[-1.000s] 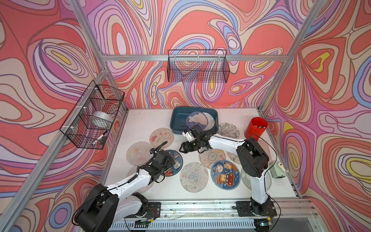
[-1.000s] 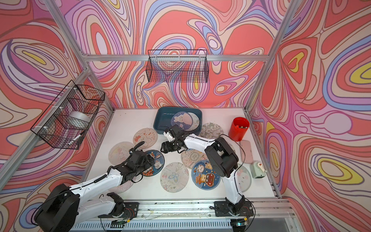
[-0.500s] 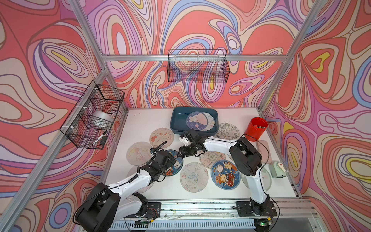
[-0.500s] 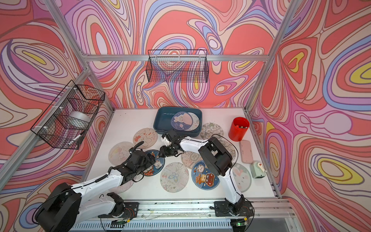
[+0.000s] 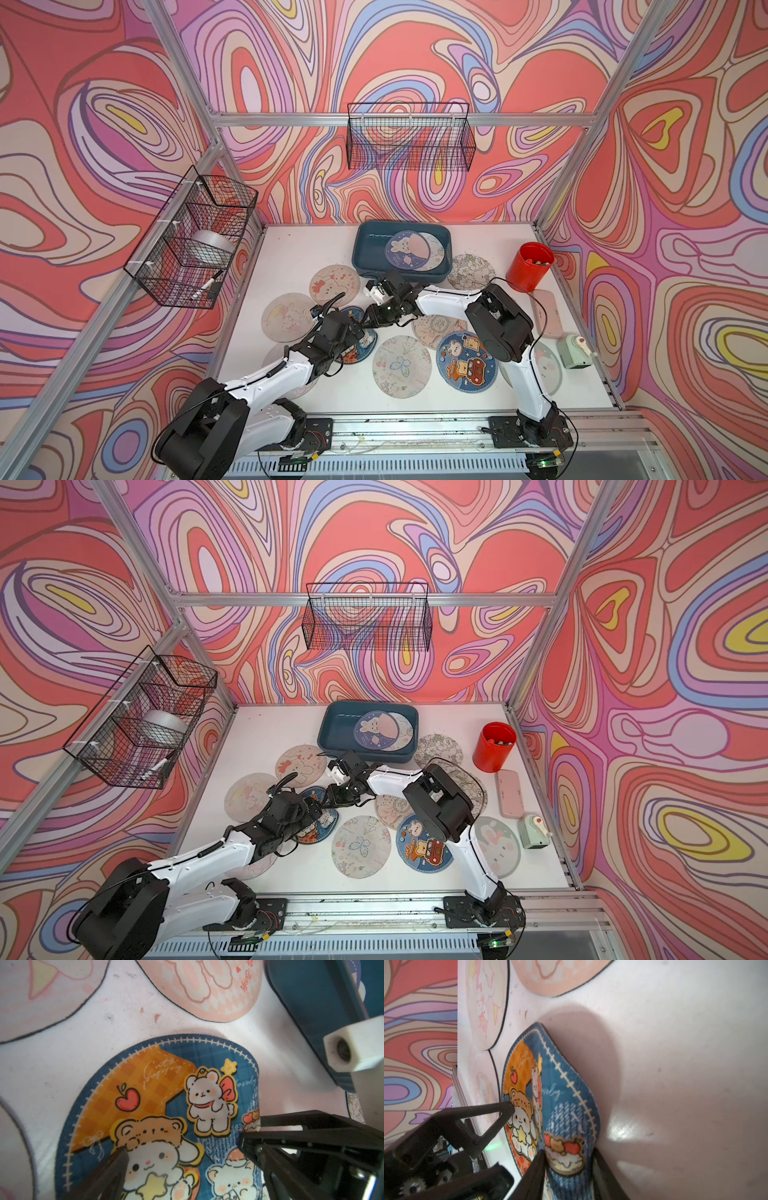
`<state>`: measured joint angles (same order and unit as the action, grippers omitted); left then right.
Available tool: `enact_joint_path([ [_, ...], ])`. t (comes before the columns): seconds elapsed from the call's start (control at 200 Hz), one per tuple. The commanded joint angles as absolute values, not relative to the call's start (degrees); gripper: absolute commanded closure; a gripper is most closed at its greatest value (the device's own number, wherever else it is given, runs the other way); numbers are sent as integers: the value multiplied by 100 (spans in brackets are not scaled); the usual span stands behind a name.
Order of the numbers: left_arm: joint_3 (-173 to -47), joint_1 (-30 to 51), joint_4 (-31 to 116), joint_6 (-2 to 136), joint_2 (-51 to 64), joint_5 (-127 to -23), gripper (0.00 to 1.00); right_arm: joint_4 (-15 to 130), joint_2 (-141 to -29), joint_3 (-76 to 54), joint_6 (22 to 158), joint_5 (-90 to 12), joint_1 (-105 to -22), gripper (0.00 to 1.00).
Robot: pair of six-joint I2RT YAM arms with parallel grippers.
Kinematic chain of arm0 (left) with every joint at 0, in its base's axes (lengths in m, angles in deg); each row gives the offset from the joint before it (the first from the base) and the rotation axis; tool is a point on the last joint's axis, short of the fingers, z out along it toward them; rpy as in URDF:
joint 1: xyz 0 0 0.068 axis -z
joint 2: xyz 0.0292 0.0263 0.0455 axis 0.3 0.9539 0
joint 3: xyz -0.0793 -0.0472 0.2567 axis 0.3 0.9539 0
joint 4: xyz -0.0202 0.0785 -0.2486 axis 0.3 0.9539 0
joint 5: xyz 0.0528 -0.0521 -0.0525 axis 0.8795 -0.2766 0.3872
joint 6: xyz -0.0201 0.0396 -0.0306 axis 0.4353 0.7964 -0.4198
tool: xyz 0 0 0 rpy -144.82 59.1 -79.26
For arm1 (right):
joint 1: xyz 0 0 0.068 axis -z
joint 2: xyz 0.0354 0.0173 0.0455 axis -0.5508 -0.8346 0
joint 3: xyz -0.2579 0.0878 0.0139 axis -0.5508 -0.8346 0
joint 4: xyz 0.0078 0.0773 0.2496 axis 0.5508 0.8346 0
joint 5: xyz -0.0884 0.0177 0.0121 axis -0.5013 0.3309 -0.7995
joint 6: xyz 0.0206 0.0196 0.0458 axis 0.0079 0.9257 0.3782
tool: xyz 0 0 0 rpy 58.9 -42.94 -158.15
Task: Put the coasters into the storage box
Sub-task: Pick up the coaster from the center of the board, then place the coaster in the storage box.
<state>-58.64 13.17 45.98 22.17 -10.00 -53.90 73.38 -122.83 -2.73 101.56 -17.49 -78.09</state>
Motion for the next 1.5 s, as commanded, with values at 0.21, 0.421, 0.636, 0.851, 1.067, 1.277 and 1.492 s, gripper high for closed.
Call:
enact_joint_path([
  [0.21, -5678, 1296, 4876, 2089, -834, -5740, 0, 7475, -12428, -65, 10115, -1853, -7869, 100],
  [0.421, -5907, 1295, 4950, 2600, -949, -5674, 0, 7847, -12105, 150, 9764, -2543, -7860, 100],
  [0.636, -6122, 1296, 4715, 3206, -1245, -5787, 0, 8112, -11594, 288, 9375, -3283, -7757, 100],
  [0.851, -6230, 1296, 4070, 3610, -1337, -6357, 0, 8092, -11086, 348, 9203, -3572, -7489, 100],
  [1.067, -6320, 1303, 3847, 3711, -1064, -6711, 0, 7921, -10664, 476, 9014, -4273, -7260, 100],
  [1.277, -6399, 1301, 3714, 3660, -725, -6859, 0, 7484, -10692, 673, 8938, -5120, -6987, 100],
  [1.492, -6492, 1296, 3674, 3708, -530, -6975, 0, 7030, -11060, 981, 9050, -5282, -6667, 100],
])
